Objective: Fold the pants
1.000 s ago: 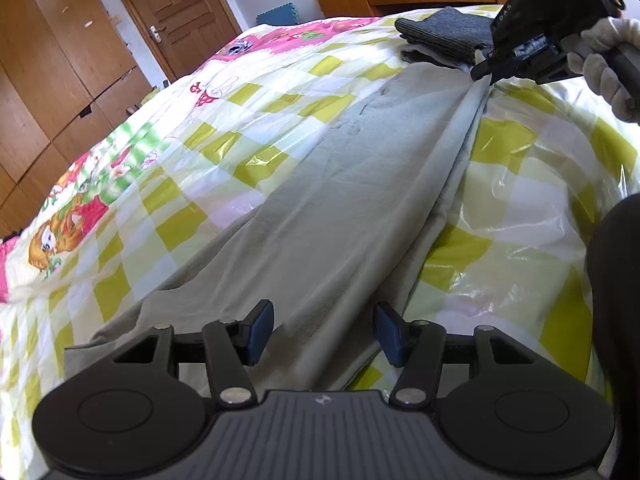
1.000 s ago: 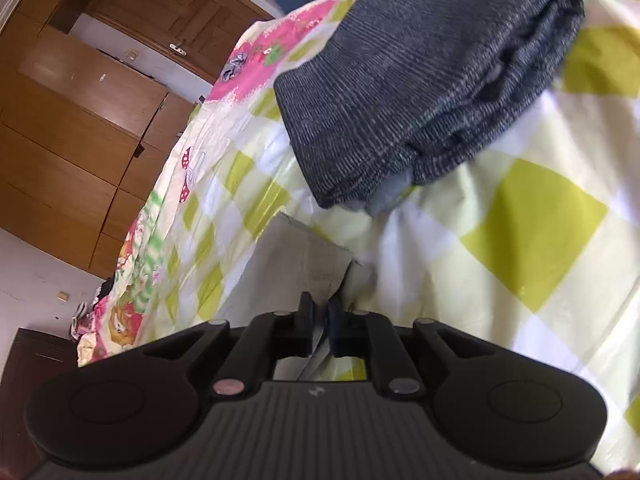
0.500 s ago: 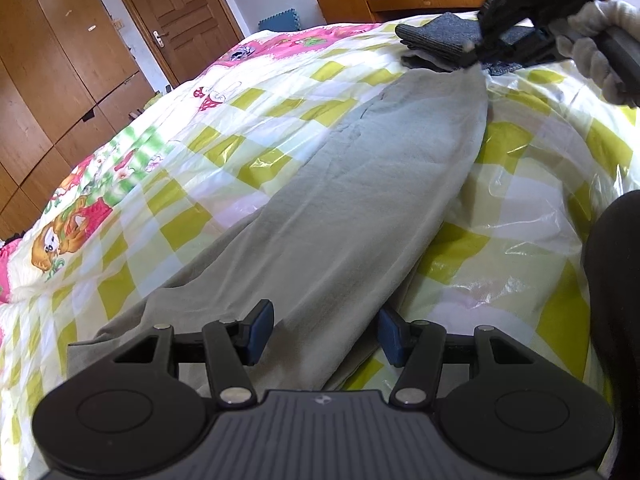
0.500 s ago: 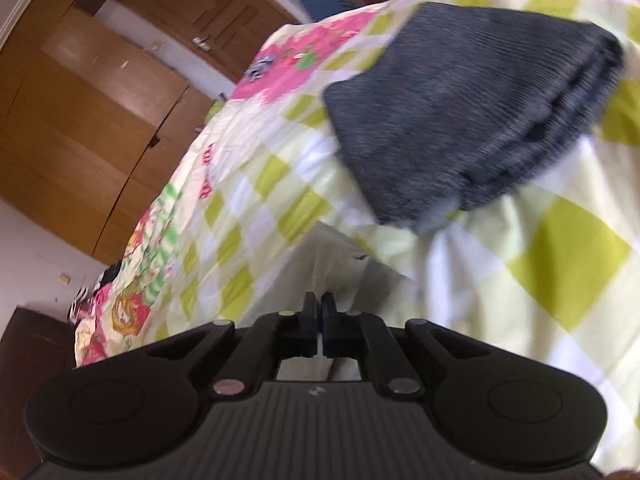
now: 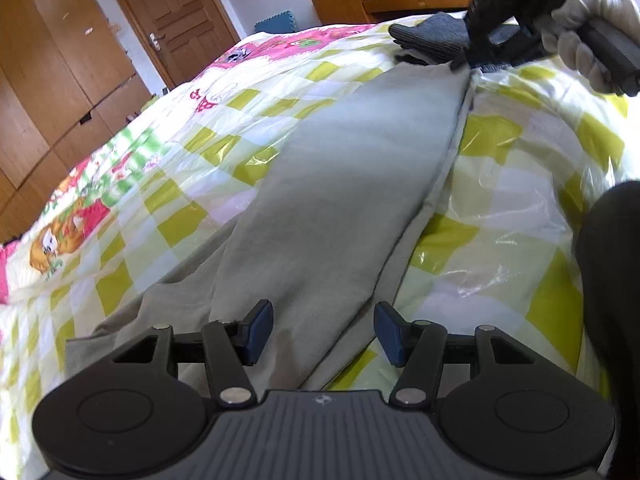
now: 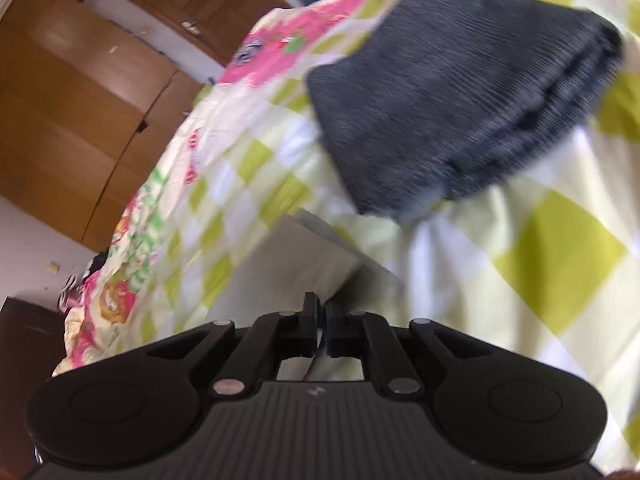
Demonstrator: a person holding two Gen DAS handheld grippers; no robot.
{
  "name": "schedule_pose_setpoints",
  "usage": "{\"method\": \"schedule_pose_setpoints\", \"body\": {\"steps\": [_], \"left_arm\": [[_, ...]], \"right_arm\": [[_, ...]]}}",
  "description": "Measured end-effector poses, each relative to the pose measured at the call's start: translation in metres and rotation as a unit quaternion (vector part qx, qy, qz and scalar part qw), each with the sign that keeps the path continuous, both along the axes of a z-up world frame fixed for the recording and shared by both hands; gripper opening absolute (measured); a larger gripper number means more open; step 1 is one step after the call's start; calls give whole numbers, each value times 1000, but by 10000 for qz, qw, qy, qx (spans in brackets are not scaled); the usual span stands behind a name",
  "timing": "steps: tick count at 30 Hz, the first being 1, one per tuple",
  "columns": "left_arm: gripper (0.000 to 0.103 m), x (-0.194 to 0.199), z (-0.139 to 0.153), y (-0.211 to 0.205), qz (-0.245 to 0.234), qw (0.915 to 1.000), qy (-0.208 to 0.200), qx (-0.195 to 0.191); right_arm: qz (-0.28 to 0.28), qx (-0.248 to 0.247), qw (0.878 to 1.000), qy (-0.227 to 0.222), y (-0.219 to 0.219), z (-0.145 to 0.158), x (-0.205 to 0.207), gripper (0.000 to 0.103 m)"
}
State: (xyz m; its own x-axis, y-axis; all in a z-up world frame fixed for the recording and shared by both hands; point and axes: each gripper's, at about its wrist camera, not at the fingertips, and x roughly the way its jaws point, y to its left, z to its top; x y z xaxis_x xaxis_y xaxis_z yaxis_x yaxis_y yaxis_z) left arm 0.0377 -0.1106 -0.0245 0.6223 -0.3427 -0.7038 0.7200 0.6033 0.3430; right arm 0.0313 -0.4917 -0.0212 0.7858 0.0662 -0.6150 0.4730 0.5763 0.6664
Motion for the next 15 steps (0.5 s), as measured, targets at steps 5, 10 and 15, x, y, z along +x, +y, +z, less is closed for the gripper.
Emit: {"method": "schedule_pose_setpoints", "body": {"steps": [5, 10, 15], "left_arm": [[69, -1, 4, 1, -73, 10000, 31, 17], [69, 0, 3, -2, -47, 10000, 21, 24], [69, -2, 4, -3, -64, 10000, 17, 25]], "right_arm": [[-271, 80, 9995, -133, -8, 8, -30, 25], [-234, 352, 9991, 4, -7, -5, -19, 33], [-248, 454, 9987, -35, -2, -17, 8, 37]]}}
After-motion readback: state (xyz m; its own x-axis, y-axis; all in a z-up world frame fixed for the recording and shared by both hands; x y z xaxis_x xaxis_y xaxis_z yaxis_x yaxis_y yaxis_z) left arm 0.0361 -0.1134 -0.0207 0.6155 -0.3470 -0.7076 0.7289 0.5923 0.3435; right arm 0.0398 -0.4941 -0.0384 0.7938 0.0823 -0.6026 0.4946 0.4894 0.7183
